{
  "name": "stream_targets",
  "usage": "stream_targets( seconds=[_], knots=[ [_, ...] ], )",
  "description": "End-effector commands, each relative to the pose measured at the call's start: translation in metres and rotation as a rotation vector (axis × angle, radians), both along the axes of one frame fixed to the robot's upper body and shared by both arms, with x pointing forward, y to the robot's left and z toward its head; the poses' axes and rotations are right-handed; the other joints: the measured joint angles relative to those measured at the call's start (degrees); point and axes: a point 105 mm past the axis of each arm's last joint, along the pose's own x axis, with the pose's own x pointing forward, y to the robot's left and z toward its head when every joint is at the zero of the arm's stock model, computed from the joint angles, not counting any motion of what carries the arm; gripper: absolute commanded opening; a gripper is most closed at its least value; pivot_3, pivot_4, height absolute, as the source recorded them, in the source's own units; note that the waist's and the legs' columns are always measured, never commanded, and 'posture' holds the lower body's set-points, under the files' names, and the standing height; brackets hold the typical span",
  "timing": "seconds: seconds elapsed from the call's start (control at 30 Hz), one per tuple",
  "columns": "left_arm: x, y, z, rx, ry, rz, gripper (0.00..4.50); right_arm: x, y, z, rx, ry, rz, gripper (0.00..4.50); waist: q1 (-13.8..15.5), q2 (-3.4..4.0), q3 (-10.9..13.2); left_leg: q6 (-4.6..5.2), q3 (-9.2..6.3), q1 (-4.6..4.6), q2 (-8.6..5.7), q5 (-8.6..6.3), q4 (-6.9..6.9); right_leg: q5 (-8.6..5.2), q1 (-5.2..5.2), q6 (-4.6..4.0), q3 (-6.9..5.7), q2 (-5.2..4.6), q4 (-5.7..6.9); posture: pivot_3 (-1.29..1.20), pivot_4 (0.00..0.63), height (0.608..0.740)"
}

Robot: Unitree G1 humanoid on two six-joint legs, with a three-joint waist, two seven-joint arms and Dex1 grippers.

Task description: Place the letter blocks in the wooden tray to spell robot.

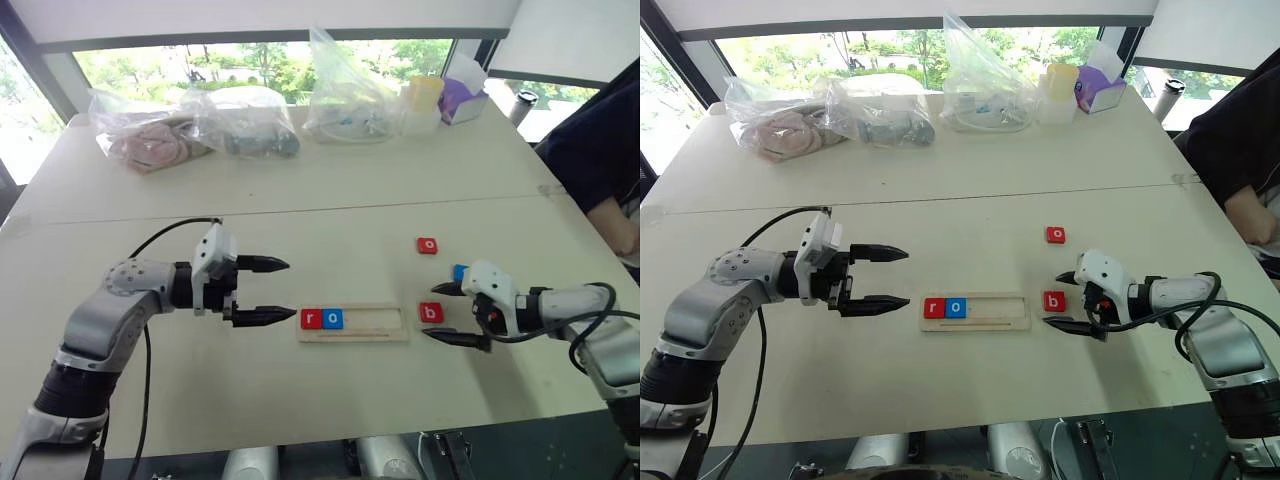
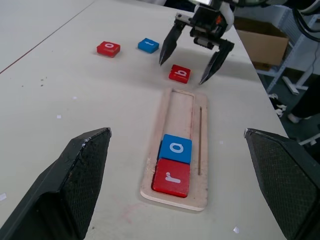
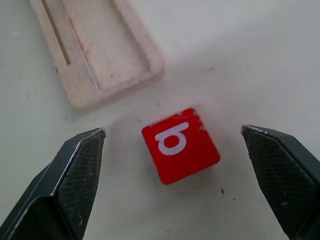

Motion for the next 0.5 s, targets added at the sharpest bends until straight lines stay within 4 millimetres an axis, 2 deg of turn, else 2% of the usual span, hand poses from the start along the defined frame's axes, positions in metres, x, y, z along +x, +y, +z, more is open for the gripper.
stream_targets(
  seconds=[0.03, 0.2, 0.37, 0.5],
  knots=[
    [-0.006, -0.001, 0.009, -0.008, -0.031, -0.026, 4.5, 0.003, -0.002, 0.003, -0.036, -0.044, 0.029, 3.57, 0.0, 0.0, 0.0, 0.0, 0.0, 0.0, 0.0, 0.0, 0.01, 0.0, 0.01, 0.0, 0.0, 0.0, 0.0, 0.0, 0.15, 0.74],
    [-0.01, 0.0, 0.009, -0.002, -0.025, -0.046, 4.5, 0.005, -0.003, 0.005, -0.045, -0.077, 0.035, 1.12, -0.02, 0.0, 0.0, 0.0, -0.01, 0.04, 0.0, 0.0, 0.02, 0.01, 0.04, 0.0, 0.0, 0.0, 0.01, 0.0, 0.15, 0.74],
    [-0.016, 0.002, 0.007, 0.028, -0.022, -0.09, 4.5, 0.01, 0.013, 0.032, -0.041, -0.161, 0.086, 1.13, -0.08, 0.03, 0.01, 0.0, 0.0, 0.07, 0.0, 0.0, 0.03, 0.02, 0.05, -0.01, 0.0, 0.0, 0.01, 0.0, 0.15, 0.74],
    [-0.024, 0.004, 0.003, 0.056, -0.015, -0.138, 4.5, 0.003, 0.045, 0.043, -0.014, -0.168, 0.209, 1.13, -0.04, 0.04, 0.01, 0.0, 0.0, 0.1, 0.02, 0.0, 0.03, 0.04, 0.05, -0.03, 0.0, 0.01, 0.03, 0.0, 0.15, 0.74]
  ],
)
